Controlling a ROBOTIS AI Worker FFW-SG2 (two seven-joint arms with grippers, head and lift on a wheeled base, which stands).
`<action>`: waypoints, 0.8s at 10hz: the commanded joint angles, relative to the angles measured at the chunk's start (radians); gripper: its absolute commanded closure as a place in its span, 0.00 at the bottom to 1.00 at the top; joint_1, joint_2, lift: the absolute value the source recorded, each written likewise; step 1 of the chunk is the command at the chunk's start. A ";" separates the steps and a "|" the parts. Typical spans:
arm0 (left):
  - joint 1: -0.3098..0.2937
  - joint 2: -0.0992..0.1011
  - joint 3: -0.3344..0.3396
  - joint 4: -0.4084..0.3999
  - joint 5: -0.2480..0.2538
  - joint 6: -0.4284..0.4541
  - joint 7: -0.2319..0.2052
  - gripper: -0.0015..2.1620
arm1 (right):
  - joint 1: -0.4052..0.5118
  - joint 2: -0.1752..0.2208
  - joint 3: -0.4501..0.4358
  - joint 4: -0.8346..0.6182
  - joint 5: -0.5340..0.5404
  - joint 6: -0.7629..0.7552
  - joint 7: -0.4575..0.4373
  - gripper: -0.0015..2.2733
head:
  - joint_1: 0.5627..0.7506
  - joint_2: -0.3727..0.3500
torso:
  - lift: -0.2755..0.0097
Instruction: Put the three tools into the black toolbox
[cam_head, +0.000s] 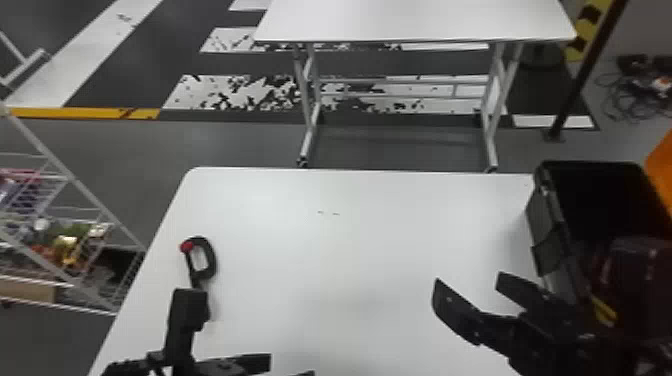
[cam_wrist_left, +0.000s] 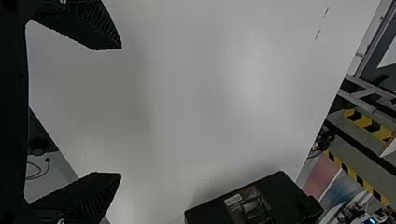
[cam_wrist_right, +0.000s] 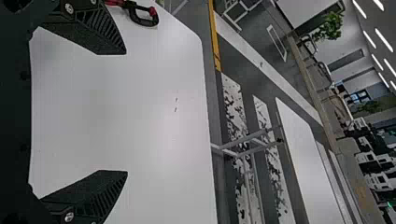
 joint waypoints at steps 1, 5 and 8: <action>0.003 -0.007 0.087 -0.016 0.022 0.015 0.040 0.01 | 0.017 0.004 0.032 0.005 0.037 -0.017 0.000 0.04 | 0.70 0.80 | 0.79; -0.126 -0.004 0.270 -0.040 0.037 0.372 0.190 0.01 | 0.026 -0.001 0.042 0.029 0.034 -0.060 0.008 0.04 | 0.70 1.00 | 0.79; -0.164 0.002 0.299 -0.040 0.005 0.372 0.234 0.01 | 0.025 -0.031 0.042 0.022 0.019 -0.060 0.011 0.04 | 0.70 1.00 | 0.79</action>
